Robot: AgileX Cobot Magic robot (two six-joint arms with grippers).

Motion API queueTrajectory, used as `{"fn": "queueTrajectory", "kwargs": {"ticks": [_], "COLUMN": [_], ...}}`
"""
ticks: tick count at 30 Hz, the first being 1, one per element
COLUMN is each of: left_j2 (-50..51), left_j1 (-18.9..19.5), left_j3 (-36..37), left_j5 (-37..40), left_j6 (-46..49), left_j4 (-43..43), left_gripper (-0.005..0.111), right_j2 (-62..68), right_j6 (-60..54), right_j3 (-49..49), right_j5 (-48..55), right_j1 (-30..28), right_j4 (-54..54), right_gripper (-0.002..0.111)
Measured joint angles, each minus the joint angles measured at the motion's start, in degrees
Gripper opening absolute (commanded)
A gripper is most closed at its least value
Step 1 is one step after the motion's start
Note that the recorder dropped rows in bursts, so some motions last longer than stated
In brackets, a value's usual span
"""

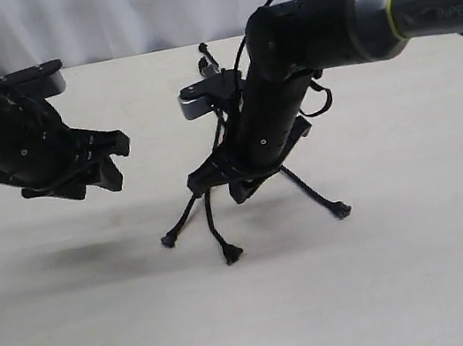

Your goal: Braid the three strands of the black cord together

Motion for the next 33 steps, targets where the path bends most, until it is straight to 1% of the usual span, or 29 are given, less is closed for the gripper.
{"fn": "queueTrajectory", "kwargs": {"ticks": [2, 3, 4, 5, 8, 12, 14, 15, 16, 17, 22, 25, 28, 31, 33], "left_j2": [0.0, 0.0, 0.0, 0.0, 0.0, 0.0, 0.0, 0.0, 0.0, 0.0, 0.0, 0.0, 0.0, 0.0, 0.0], "left_j1": [0.6, 1.3, 2.4, 3.8, 6.2, 6.9, 6.9, 6.9, 6.9, 6.9, 6.9, 6.8, 5.1, 2.2, 0.0], "left_j3": [0.0, 0.0, 0.0, 0.0, 0.0, 0.0, 0.0, 0.0, 0.0, 0.0, 0.0, 0.0, 0.0, 0.0, 0.0], "left_j5": [-0.1, 0.3, 1.3, 2.5, 4.6, 5.7, 5.9, 5.9, 6.0, 6.0, 6.0, 5.5, 3.3, 0.2, -2.2], "left_j6": [-0.2, -0.4, -0.4, -0.5, -0.5, -0.5, -0.5, -0.5, -0.5, -0.5, -0.5, -0.5, -0.5, -1.7, -2.7], "left_j4": [0.0, 0.0, -0.1, -0.1, 0.0, 0.4, 0.4, 0.4, 0.4, 0.4, 0.4, 0.4, 0.4, 0.2, 0.2], "left_gripper": [0.049, 0.049, 0.049, 0.049, 0.049, 0.049, 0.049, 0.049, 0.049, 0.049, 0.049, 0.049, 0.053, 0.058, 0.058], "right_j2": [0.1, 0.2, 0.5, 1.4, 3.3, 5.9, 7.0, 7.1, 7.2, 7.1, 7.1, 6.4, 4.3, 3.2, 3.1], "right_j6": [-0.9, -1.1, -1.3, -1.3, -0.3, 1.3, 1.7, 1.9, 2.0, 2.0, 2.1, 2.0, 0.5, 0.0, -0.5], "right_j3": [0.0, 0.0, 0.0, 0.0, 0.0, 0.0, 0.0, 0.0, 0.0, 0.0, 0.0, -1.1, -2.2, -2.7, -2.7], "right_j5": [-0.4, -0.9, -1.6, -2.3, -4.1, -5.6, -6.0, -6.0, -6.3, -6.3, -5.8, -2.4, -0.9, 0.2, 0.7], "right_j1": [1.7, 2.8, 4.1, 5.5, 7.2, 7.4, 7.4, 7.4, 7.4, 7.4, 7.5, 6.1, 2.5, -2.1, -5.4], "right_j4": [0.2, 0.0, -0.4, -0.5, -1.8, -3.4, -3.8, -4.0, -4.1, -4.7, -7.5, -8.0, -8.0, -8.4, -8.8], "right_gripper": [0.037, 0.042, 0.043, 0.043, 0.043, 0.043, 0.035, 0.026, 0.012, 0.004, 0.004, 0.004, 0.004, 0.004, 0.004]}}
